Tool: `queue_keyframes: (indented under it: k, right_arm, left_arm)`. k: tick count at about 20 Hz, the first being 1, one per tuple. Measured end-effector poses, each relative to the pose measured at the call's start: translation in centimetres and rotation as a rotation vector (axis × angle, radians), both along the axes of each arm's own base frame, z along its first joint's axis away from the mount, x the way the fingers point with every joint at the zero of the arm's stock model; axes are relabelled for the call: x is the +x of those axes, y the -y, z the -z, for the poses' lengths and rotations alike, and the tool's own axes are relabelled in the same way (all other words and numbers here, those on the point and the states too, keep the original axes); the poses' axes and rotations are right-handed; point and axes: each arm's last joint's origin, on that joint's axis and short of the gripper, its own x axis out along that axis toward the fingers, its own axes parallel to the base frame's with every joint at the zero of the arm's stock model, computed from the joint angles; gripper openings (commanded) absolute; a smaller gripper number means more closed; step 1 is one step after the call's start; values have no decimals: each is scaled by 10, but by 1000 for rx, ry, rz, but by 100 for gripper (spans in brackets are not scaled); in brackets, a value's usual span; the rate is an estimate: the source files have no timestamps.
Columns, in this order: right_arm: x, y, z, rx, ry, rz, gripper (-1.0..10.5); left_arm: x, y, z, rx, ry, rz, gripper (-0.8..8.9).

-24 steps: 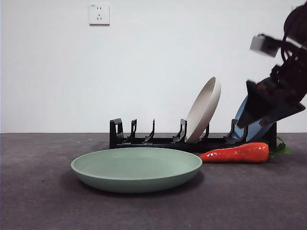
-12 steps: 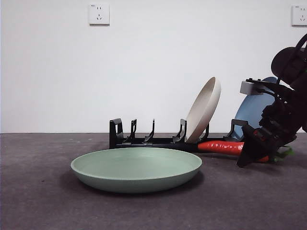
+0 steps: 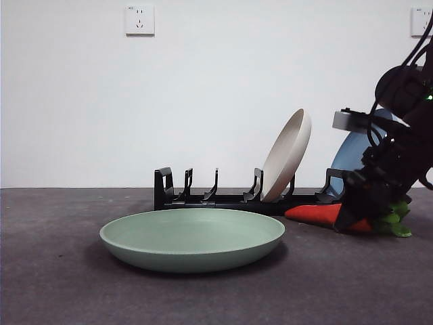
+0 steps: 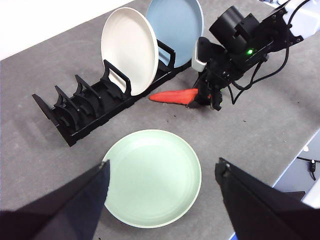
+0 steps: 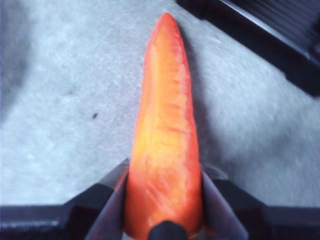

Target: Take the green plate from the plate rack,put the plate on the table,take the carrot from the table,put the carrot in the plate

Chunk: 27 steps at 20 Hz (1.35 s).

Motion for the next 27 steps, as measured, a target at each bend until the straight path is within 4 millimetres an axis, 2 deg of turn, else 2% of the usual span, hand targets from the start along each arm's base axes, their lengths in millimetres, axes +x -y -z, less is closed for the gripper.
queue_keyframes:
  k: [2,5,7,8,13,16,19,21,25,26,27]
  right_arm:
    - [-8,-6,-26,68,24,21,-16]
    - [-37,-33,-78,179,81,-43,-16]
    - [-62,-61,-97,201,81,-145,-16]
    - [-71,-75,-99,208,65,-192,-16]
    - [-96,-127,-91,167,44,-312,-16]
    - [-94,-149,-66,125,10,-326,-16]
    - [-81,-159,-28,85,-59,-305,-16]
    - [-75,-162,-12,62,-73,-287,-16]
    - [-72,-165,-5,69,-68,-283,0]
    - [-72,-165,-4,68,-72,-282,38]
    - [-72,-165,-4,68,-72,-282,134]
  left_arm:
    - [0,0,0,-4,-3,-3,354]
    - [0,0,0,-4,-3,-3,354]
    - [0,0,0,-4,-3,-3,354]
    - [0,0,0,-4,-3,-3,354]
    - [0,0,0,-2,-5,-3,354]
    - [0,0,1,4,-8,-3,354]
    - [0,-1,1,11,-12,-3,354]
    - [-1,-1,2,20,-17,-3,354]
    - [-1,-1,2,20,-17,-3,354]
    - [-1,-1,2,20,-17,-3,354]
    - [-1,-1,2,21,-17,-3,354]
